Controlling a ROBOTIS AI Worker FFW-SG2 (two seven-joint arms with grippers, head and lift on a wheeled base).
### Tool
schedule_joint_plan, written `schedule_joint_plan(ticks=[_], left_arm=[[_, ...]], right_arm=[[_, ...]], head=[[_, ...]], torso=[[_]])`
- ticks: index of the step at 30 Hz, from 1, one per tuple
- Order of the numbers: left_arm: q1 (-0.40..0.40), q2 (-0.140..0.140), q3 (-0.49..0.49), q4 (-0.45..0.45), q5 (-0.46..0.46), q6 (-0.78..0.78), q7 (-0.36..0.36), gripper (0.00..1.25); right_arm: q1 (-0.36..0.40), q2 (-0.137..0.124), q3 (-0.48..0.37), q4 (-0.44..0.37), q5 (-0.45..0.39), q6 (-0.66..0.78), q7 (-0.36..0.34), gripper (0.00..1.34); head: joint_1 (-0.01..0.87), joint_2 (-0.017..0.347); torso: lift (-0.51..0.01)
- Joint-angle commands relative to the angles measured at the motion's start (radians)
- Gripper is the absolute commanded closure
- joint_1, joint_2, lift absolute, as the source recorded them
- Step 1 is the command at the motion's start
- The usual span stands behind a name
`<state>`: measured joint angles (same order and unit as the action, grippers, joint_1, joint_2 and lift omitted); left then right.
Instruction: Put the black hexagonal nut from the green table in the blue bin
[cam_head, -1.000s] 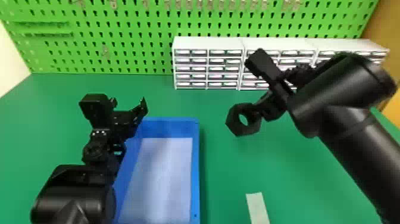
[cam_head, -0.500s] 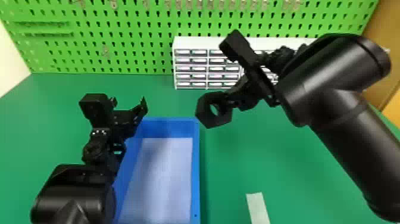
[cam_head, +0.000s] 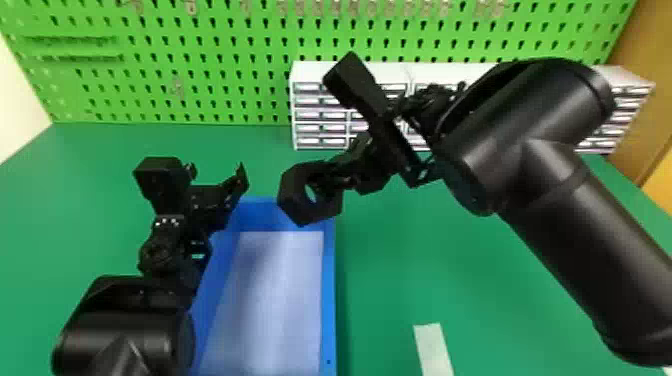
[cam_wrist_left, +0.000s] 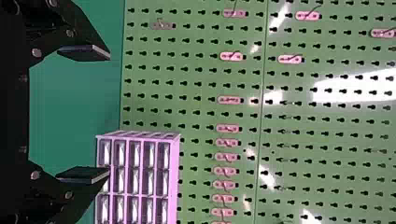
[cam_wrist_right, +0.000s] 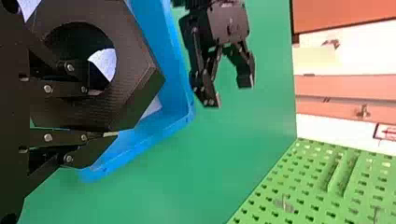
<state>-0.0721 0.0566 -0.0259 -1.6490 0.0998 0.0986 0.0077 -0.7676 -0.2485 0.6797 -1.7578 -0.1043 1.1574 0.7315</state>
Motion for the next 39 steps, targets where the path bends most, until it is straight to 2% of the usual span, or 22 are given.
schedule_joint_plan(ticks=[1,10,18,36,39], left_arm=[[0.000,0.000,0.000,0.000,0.000,0.000,0.000,0.38],[-0.002,0.000,0.001,0.000,0.001,0.000,0.000,0.38],[-0.002,0.000,0.001,0.000,0.001,0.001,0.000,0.38],[-0.002,0.000,0.001,0.000,0.001,0.000,0.000,0.38],[-0.002,0.000,0.001,0.000,0.001,0.000,0.000,0.38]], right_arm=[[-0.001,0.008,0.026,0.011,-0.081,-0.028,-0.029,1.06],[0.001,0.028,0.084,0.066,-0.215,-0.107,-0.098,1.06],[0.002,0.031,0.146,0.127,-0.305,-0.193,-0.122,1.06],[0.001,0.026,0.210,0.172,-0.364,-0.229,-0.165,1.05],[0.001,0.026,0.212,0.172,-0.370,-0.231,-0.168,0.97]], head=[[0.686,0.051],[0.686,0.051],[0.686,0.051],[0.686,0.051],[0.686,0.051]], torso=[[-0.096],[-0.096],[-0.096],[-0.096],[-0.096]])
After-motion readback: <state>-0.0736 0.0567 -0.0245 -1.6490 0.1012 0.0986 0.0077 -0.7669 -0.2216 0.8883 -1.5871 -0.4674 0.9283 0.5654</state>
